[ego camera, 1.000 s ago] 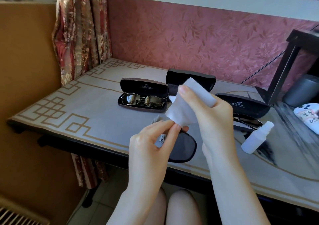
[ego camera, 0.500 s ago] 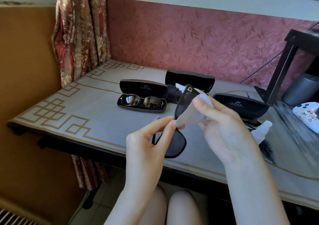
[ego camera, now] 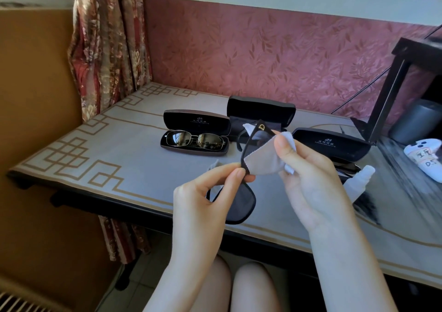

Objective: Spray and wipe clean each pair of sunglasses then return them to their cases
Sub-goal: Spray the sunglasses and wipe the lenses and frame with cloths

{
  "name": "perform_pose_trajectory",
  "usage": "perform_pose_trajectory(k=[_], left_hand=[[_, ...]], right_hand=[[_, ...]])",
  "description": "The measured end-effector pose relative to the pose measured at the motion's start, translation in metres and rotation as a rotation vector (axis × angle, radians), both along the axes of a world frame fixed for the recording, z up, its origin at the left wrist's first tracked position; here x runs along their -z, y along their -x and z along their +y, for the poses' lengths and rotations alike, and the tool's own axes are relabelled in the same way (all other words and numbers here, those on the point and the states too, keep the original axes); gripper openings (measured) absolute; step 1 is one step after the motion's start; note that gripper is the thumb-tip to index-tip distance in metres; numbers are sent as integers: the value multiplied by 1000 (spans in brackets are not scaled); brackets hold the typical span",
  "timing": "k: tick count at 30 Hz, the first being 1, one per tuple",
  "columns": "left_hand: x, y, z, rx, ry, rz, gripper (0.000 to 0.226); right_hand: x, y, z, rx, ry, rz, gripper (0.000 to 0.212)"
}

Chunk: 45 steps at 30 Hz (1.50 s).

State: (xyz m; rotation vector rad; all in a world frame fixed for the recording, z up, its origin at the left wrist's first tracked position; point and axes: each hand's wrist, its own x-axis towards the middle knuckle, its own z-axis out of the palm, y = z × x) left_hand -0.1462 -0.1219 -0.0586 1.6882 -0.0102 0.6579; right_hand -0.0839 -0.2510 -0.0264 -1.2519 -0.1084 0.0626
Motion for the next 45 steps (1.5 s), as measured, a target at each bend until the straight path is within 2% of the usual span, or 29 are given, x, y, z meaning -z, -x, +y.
perform_pose_trajectory(k=[3, 5, 6, 8, 15, 19, 23, 28, 31, 34, 37, 42, 44, 45], left_hand=[[-1, 1, 1, -1, 40, -4, 23], [-2, 1, 1, -8, 64, -4, 28], [-3, 1, 1, -11, 73, -7, 29], [-2, 1, 1, -10, 87, -8, 27], [3, 2, 5, -27, 78, 28, 23], [1, 1, 6, -19, 46, 16, 19], [-3, 1, 6, 13, 33, 5, 20], [-5, -1, 7, 39, 48, 33, 17], [-6, -3, 8, 42, 38, 41, 20], [-7, -4, 13, 38, 90, 38, 18], [-11, -7, 21, 53, 167, 30, 16], [-16, -9, 24, 53, 229, 14, 18], [-16, -9, 23, 65, 256, 12, 20], [-16, -9, 23, 68, 267, 11, 21]], right_hand=[[3, 5, 0, -40, -30, -34, 16], [7, 9, 1, -58, -43, -16, 34], [9, 11, 3, -67, -48, -3, 35], [14, 14, 7, -78, -55, 29, 28], [13, 16, 9, -109, 28, 56, 25], [9, 13, 4, -95, -6, 76, 21], [9, 11, -4, -82, 14, 57, 6], [10, 9, -14, -80, 133, -10, 21], [13, 5, -17, -64, 163, -34, 22], [20, -3, -21, 49, 198, -50, 17], [34, -14, -28, 147, 414, -75, 10], [57, -23, -35, 59, 864, -124, 23], [58, -24, -36, 51, 963, -128, 12], [57, -23, -37, 60, 1012, -144, 14]])
